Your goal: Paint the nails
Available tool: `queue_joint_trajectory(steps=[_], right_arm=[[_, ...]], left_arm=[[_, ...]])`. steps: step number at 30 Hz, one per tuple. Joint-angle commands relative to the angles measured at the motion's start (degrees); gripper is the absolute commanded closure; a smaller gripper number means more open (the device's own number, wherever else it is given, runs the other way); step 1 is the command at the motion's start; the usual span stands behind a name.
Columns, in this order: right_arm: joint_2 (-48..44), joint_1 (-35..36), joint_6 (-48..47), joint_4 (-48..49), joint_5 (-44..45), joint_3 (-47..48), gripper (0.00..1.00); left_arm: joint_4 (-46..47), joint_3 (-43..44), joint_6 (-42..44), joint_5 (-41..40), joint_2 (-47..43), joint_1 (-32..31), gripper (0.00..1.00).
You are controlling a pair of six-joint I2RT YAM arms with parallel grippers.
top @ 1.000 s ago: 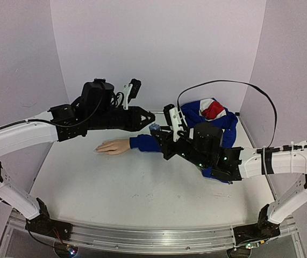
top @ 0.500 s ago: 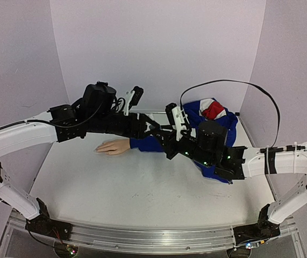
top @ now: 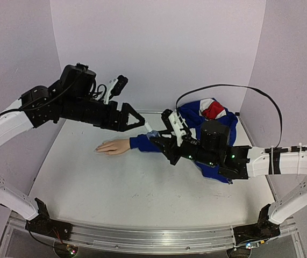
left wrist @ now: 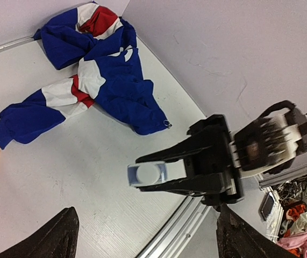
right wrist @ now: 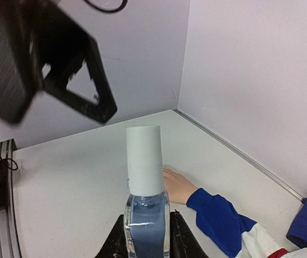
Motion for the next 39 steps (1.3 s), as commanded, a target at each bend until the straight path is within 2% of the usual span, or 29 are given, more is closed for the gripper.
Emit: queue_joint_trajectory(steps=[1,7,18,24,39], right_arm=[[-0.6,-0.3,-3.4,-0.5,-6.7,3.4,1.0],[1.3,-0.4,-3.4,-1.1,-9.7,5.1,1.0],[2.7,-0.3,-3.5,-1.2,-10.5,6.0,1.0],[2.9,-0.3,-3.4,-1.2,-10.4,6.0,1.0],[3.2,-0.3,-3.2,-1.2,-10.3,6.1,1.0]], left_arm=[[-9.2,9.3,2.3,5.0,2.8,0.5,0.1],[-15.8,14.7,3.3,7.2,8.6,0.7,0.28],[-16.2,15.8,3.7,6.7,11.1,0.7,0.52],[-16.1,15.3,3.8,6.1,10.6,0.7,0.63],[-16.1,14.7,3.8,5.6,10.4,0.7,0.79]])
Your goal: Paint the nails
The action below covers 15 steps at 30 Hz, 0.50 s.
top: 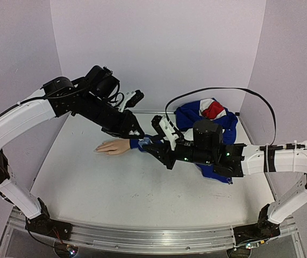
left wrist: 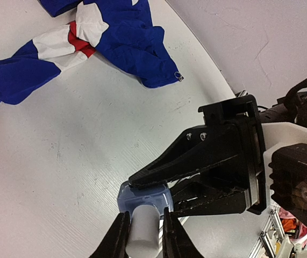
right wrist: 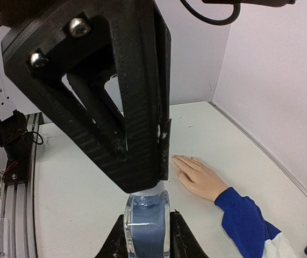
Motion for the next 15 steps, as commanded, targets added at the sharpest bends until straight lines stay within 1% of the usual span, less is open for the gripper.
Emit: queue_joint_trajectory(steps=[1,5,8,15], right_arm=[[0.1,-0.3,-0.1,3.2,-0.5,3.0,1.0],[0.1,-0.3,-0.1,3.2,-0.3,2.9,1.0],[0.1,-0.3,-0.1,3.2,0.2,2.7,1.0],[-0.2,-0.3,0.0,5.5,1.6,0.9,1.0]], left_arm=[[0.4,1.7,0.8,-0.4,-1.3,0.2,0.8],[0.4,1.6,0.8,-0.5,-1.3,0.3,0.88],[0.4,1.5,0.9,-0.5,-1.3,0.3,0.99],[0.4,1.9,1.3,-2.2,-2.8,0.3,1.0]])
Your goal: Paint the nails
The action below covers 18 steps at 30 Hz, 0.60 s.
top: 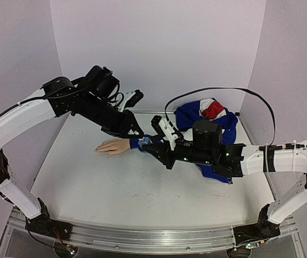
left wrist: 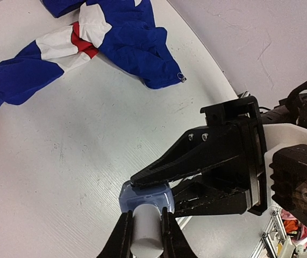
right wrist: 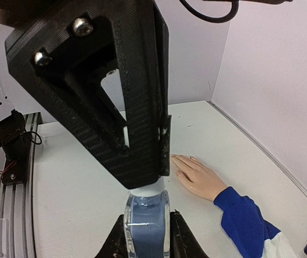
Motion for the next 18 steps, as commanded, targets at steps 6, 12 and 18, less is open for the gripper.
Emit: queue_joint_trajectory(steps=[6,12,18], right_arm=[[-0.3,-0.3,0.2,5.8,0.5,0.5,1.0],[-0.3,-0.3,0.3,6.2,0.2,0.6,1.0],[-0.5,-0.3,0.1,6.4,0.6,0.3,1.0]], left_arm=[[0.6,1.6,1.2,-1.9,-3.7,1.0,1.0],[0.6,2.0,1.2,-1.9,-3.8,1.2,1.0],[0.7,1.8,1.3,-2.3,-4.0,1.2,1.0]])
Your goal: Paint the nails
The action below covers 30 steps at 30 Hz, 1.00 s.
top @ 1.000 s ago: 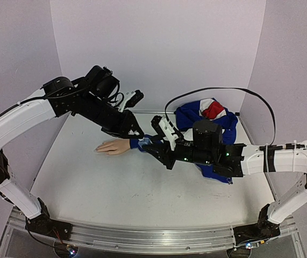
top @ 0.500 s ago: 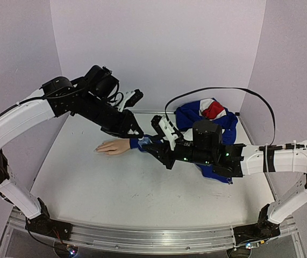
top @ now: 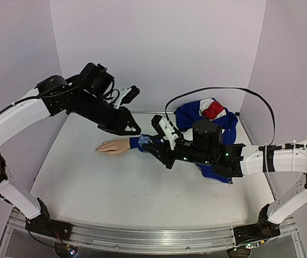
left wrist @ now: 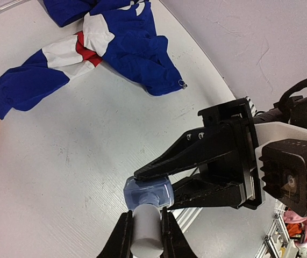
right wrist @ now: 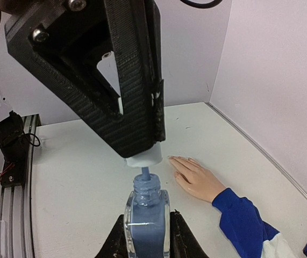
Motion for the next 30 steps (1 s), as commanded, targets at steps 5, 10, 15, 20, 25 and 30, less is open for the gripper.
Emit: queue_joint_trajectory(steps=[5,10,15,20,25,30], right_arm=[[-0.5,-0.3,0.2,5.8,0.2,0.3,1.0],[-0.6,-0.3,0.2,5.8,0.1,0.4,1.0],[-0.6,-0.3,0.1,5.9,0.0,0.4,1.0],[-0.6,-0.4,0.2,6.1,-0.1,0.3,1.0],[-0.5,-0.4,0.2,6.2,-0.2,0.3,1.0],[-0.5,-0.3,0.3,6.2,-0.2,0.3,1.0]], left_arm=[[0.7,2.0,0.7,-1.5,-2.5,0.5,1.0],[0.9,2.1,0.7,-1.6,-2.7,0.5,1.0],[0.9,2.2,0.8,-1.9,-3.1,0.5,1.0],[1.0,2.3,0.7,-2.1,-3.3,0.5,1.0],[1.1,2.2,0.7,-2.0,-3.3,0.5,1.0],[1.2,2.2,0.7,-2.3,-3.5,0.5,1.0]])
